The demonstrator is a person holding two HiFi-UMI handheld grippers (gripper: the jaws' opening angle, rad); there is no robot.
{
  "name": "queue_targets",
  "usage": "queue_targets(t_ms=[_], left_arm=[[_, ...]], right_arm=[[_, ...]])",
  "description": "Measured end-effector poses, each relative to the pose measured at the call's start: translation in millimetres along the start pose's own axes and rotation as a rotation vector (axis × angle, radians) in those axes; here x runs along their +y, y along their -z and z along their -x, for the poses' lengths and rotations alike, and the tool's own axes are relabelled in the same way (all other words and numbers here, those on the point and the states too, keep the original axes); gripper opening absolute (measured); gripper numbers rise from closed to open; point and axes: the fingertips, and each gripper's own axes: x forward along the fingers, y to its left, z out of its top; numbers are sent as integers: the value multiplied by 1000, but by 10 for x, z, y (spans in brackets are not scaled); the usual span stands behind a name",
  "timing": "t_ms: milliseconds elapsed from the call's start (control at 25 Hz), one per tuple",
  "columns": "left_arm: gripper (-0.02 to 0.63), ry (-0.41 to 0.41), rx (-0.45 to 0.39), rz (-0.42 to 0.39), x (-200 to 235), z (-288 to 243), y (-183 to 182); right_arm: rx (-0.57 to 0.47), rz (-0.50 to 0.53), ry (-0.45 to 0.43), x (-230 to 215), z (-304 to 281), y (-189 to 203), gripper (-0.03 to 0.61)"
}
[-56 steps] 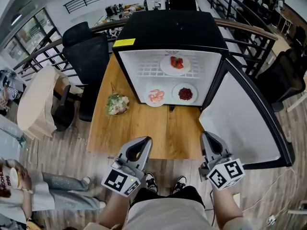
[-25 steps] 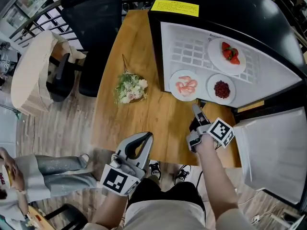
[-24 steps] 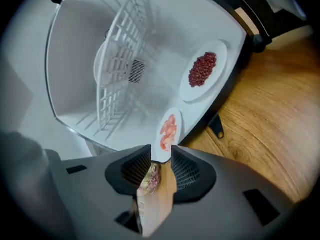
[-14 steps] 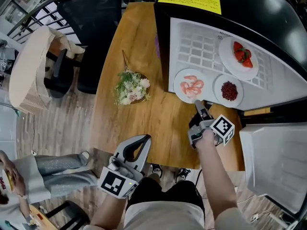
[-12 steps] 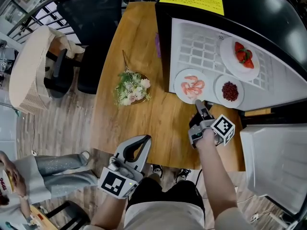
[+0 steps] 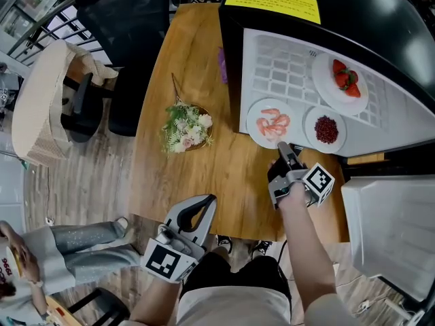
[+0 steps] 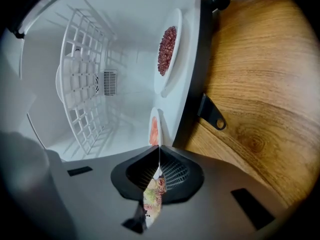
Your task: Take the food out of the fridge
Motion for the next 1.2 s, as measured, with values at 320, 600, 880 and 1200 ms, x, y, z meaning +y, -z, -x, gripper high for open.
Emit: queue_targets(t_ms=[320,600,880,1200], left_arm=[[9,15,6,-12,-60,8,-3],[9,6,-5,-16,-91,55,-27],[9,23,-14,-40,-191,77,-106],[9,63,-24,-66,-406,94,-195]], right_arm=[[-16,16,-60,161,54,-51,25],[-17,28,-118,251,185,-40,25],[-17,21,-151,353,525,-9,26],[-20,31,-176,371,1172,135,26]])
